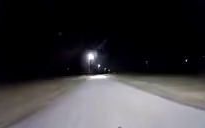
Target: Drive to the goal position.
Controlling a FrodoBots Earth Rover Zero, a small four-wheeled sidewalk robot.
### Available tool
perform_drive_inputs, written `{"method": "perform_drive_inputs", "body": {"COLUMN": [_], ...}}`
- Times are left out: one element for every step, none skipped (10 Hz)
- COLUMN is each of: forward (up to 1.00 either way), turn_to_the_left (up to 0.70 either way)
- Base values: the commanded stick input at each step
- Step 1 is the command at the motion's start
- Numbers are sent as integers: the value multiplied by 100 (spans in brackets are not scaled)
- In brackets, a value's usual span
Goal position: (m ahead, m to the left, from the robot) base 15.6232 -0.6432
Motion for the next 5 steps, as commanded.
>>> {"method": "perform_drive_inputs", "body": {"forward": [100,100,100,100,100], "turn_to_the_left": [0,2,18,27,27]}}
